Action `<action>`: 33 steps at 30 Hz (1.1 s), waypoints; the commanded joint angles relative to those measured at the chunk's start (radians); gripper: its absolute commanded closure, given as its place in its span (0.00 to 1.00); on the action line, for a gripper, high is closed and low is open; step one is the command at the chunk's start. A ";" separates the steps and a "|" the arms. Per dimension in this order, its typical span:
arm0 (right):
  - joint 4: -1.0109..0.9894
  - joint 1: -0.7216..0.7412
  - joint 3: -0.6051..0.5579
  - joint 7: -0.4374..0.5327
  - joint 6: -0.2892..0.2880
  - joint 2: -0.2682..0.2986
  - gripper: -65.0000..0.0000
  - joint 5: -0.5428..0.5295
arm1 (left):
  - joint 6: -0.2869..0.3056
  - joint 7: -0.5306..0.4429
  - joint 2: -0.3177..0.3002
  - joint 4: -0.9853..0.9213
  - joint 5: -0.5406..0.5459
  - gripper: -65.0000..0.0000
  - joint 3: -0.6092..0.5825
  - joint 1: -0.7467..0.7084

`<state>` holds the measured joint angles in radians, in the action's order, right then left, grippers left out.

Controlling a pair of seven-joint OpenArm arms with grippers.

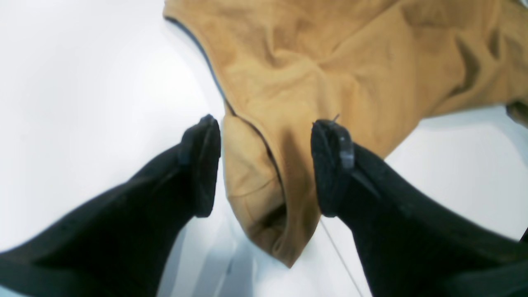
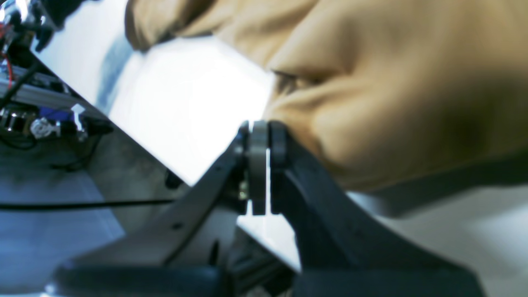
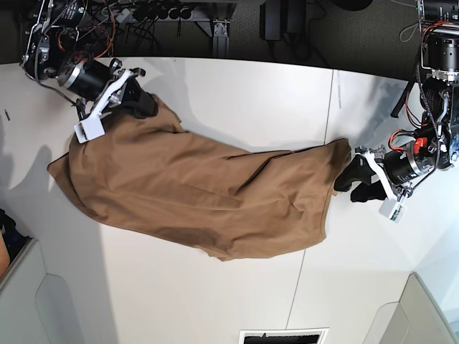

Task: Layout the t-shirt on the table in an organized manner, then fold the t-shirt properly
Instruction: 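Grasp the shirt edge with the left gripper and drag it outward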

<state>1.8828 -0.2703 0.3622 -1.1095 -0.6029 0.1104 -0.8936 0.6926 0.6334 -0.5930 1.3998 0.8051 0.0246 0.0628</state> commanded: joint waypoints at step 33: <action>0.261 -0.343 0.134 0.041 -0.003 0.158 1.00 0.076 | 0.006 -0.140 0.130 -0.142 -0.328 0.43 -0.255 0.211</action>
<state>2.1269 -0.6067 0.4915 -1.0821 -0.6029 0.2607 -0.7963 0.6914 0.5144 -0.4530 1.2461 0.4648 -0.2348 0.2520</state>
